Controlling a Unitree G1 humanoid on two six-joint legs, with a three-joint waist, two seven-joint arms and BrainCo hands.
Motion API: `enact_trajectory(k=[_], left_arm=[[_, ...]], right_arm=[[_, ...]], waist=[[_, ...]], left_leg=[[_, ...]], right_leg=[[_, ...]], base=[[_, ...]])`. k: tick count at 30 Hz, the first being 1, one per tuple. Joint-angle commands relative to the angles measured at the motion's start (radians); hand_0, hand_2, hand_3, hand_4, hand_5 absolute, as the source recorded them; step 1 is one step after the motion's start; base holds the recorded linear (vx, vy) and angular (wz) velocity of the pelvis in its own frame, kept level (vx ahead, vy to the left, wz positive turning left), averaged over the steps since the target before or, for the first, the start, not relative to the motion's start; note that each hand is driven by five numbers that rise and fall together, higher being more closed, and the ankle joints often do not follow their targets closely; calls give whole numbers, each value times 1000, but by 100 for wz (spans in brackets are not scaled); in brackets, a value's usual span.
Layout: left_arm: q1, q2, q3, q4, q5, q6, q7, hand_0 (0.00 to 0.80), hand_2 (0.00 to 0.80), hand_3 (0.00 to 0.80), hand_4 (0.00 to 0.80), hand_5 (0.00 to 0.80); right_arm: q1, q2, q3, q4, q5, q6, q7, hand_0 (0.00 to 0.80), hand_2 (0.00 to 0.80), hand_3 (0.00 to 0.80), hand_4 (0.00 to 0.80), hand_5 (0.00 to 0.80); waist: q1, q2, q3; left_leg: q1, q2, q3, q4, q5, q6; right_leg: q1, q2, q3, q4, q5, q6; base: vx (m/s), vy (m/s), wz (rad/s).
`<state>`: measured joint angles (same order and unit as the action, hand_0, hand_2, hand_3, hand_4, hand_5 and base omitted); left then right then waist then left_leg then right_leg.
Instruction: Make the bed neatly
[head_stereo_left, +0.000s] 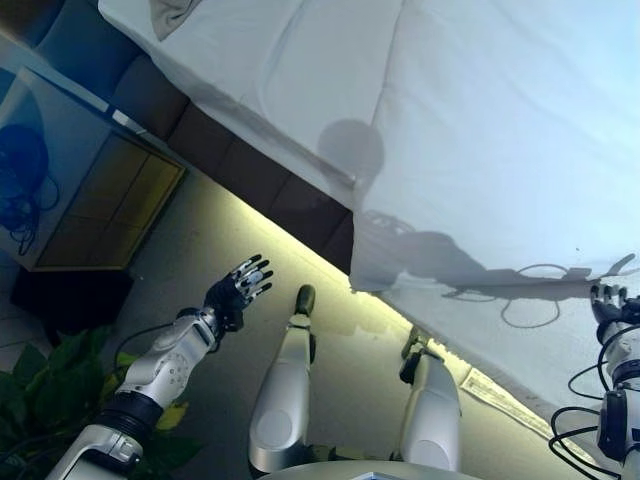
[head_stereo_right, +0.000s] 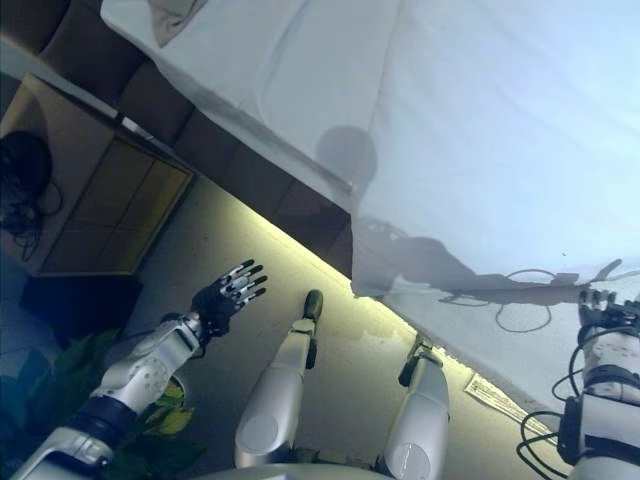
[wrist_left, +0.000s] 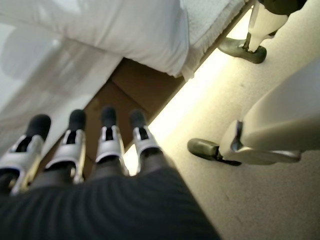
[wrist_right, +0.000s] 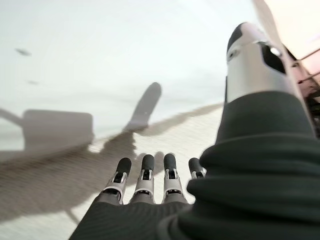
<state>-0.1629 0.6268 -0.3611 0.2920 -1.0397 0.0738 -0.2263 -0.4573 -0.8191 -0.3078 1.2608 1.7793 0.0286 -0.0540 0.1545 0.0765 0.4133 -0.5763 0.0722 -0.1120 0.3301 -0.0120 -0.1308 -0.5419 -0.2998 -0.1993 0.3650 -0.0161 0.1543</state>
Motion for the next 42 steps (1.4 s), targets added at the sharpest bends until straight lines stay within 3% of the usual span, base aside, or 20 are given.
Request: enact_trajectory(k=[1,6,12,19,28,38,39,40,41,42], left_arm=[[13,33,52,0,-11,-40,-32,0,0,0,0,0],[14,45,59,-9,-10,-53,-34,0,0,0,0,0],[15,60,74,-62,8,-52,-42,0,0,0,0,0],[-16,72,106,-58,-27,-47,-55,0,0,0,0,0],[23,93,154,-55,-50,1,-82,0,0,0,0,0],[17,117,142,-28,-86,18,-88,0,0,0,0,0],[20,116,145,-27,-81,20,-92,0,0,0,0,0],[21,115,145,-26,-80,20,-94,0,0,0,0,0],[19,115,146,-25,-80,21,-95,0,0,0,0,0],[18,116,147,-23,-81,23,-96,0,0,0,0,0]], right_arm=[[62,-43,-42,12,-3,-12,-21,0,0,0,0,0],[92,-44,-63,24,41,5,10,0,0,0,0,0],[82,-26,-33,-4,69,7,146,0,0,0,0,0],[-49,-68,36,-24,49,29,250,0,0,0,0,0],[-160,-141,61,-13,9,42,208,0,0,0,0,0],[-251,-203,94,-1,-68,66,149,0,0,0,0,0],[-261,-207,96,-10,-71,67,140,245,245,245,245,245],[-273,-210,101,-17,-71,62,129,653,653,653,653,653],[-284,-211,105,-20,-72,59,122,800,800,800,800,800],[-292,-212,110,-21,-73,60,120,800,800,800,800,800]], waist=[[0,-37,-55],[-1,-28,-42],[10,-12,-21],[23,20,-23],[47,31,-48],[53,30,-74],[53,29,-77],[53,28,-79],[54,28,-81],[54,28,-82]], left_leg=[[-97,32,-24,27,45,11],[-123,23,-25,31,47,15],[-172,3,-30,62,48,20],[-274,-17,-36,150,33,26],[-394,-27,-32,379,-93,29],[-430,-34,-34,401,-95,35],[-428,-33,-33,397,-93,34],[-428,-32,-34,391,-89,33],[-428,-32,-34,387,-86,32],[-427,-31,-34,381,-84,32]], right_leg=[[-55,-47,58,-87,134,62],[-92,-43,67,-48,114,60],[-145,-54,70,-6,101,55],[-258,-81,87,81,83,47],[-390,-97,122,331,-17,29],[-440,-95,132,359,-8,25],[-438,-96,131,357,-7,26],[-439,-95,131,354,-6,26],[-439,-95,131,352,-5,26],[-438,-96,130,350,-5,25]], base=[[51,-95,-2],[38,-65,0],[30,-57,2],[34,3,13],[57,45,3],[0,0,0],[0,0,0],[0,0,0],[0,0,0],[0,0,0]])
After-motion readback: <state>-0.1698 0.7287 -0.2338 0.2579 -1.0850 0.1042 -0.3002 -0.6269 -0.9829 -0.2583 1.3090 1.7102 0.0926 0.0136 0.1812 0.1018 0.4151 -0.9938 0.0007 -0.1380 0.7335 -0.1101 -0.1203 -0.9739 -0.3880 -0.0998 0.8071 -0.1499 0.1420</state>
